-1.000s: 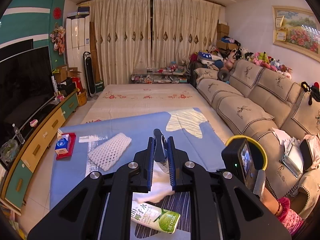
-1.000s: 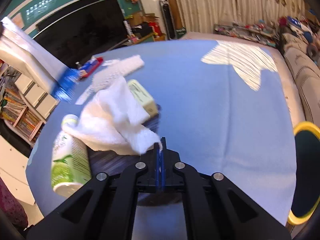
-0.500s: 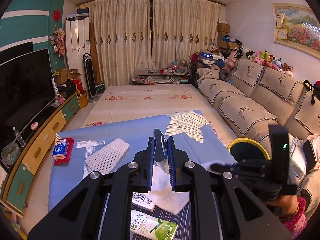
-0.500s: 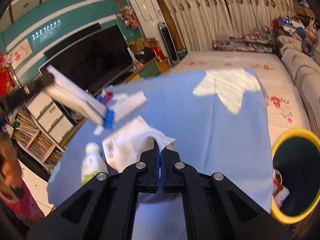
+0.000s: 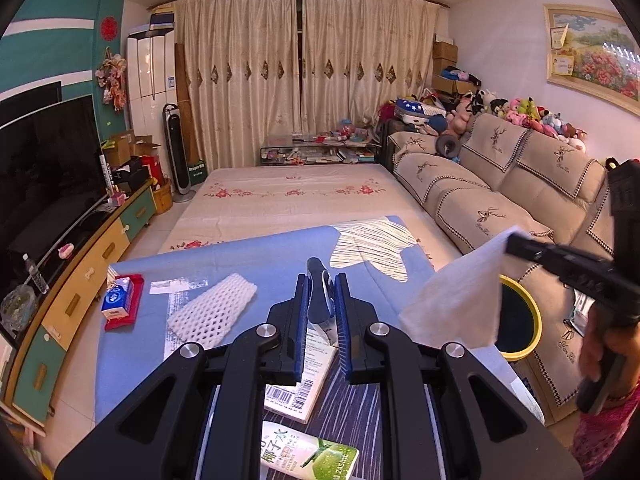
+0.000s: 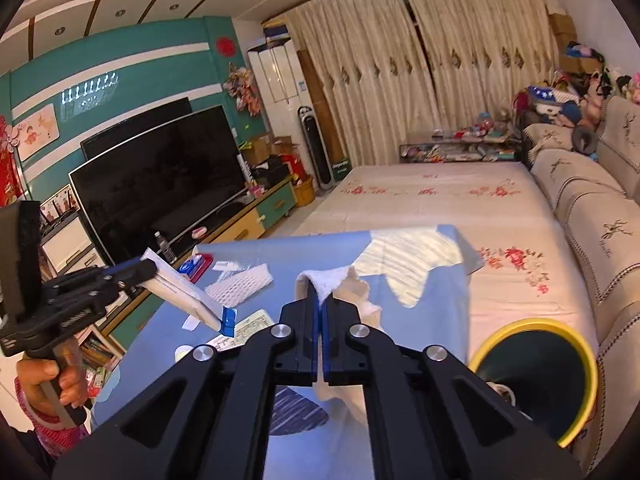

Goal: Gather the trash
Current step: 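Carry the paper packet over the bin and open the left tool while the right tool holds the towel, then carry the white towel over the bin and open the right tool, then move the left tool toward the white barcode carton box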

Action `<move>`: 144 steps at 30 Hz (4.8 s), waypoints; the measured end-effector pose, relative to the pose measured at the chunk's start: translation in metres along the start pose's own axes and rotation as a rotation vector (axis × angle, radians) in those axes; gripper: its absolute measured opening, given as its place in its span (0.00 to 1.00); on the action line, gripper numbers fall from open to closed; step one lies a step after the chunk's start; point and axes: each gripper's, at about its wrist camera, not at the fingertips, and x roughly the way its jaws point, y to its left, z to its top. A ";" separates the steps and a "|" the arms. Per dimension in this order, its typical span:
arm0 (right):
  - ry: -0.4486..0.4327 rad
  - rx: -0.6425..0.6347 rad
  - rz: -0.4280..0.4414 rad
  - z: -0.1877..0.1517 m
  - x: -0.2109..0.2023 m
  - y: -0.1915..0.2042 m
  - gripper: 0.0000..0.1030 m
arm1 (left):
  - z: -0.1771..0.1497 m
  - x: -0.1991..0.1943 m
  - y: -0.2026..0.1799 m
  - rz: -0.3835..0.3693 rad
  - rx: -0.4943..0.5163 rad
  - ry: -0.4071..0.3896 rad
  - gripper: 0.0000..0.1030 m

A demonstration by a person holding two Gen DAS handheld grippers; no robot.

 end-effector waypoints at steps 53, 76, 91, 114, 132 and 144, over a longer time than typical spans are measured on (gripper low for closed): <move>0.012 0.220 -0.364 -0.061 -0.085 -0.206 0.01 | 0.005 0.108 -0.223 -0.216 0.050 0.058 0.94; 0.176 0.213 -0.464 -0.052 -0.002 -0.196 0.01 | -0.069 -0.026 0.061 0.169 -0.266 -0.036 0.95; 0.302 0.234 -0.525 -0.069 0.048 -0.219 0.01 | -0.066 -0.015 0.047 0.171 -0.240 -0.005 0.95; 0.310 0.171 -0.567 -0.064 0.043 -0.190 0.62 | -0.062 0.045 0.053 -0.024 -0.100 0.199 0.95; 0.359 0.181 -0.547 -0.079 0.062 -0.191 0.62 | -0.079 0.174 0.020 -0.080 0.209 0.518 0.95; 0.376 0.192 -0.529 -0.090 0.068 -0.191 0.62 | -0.089 0.202 0.015 -0.071 0.221 0.612 0.81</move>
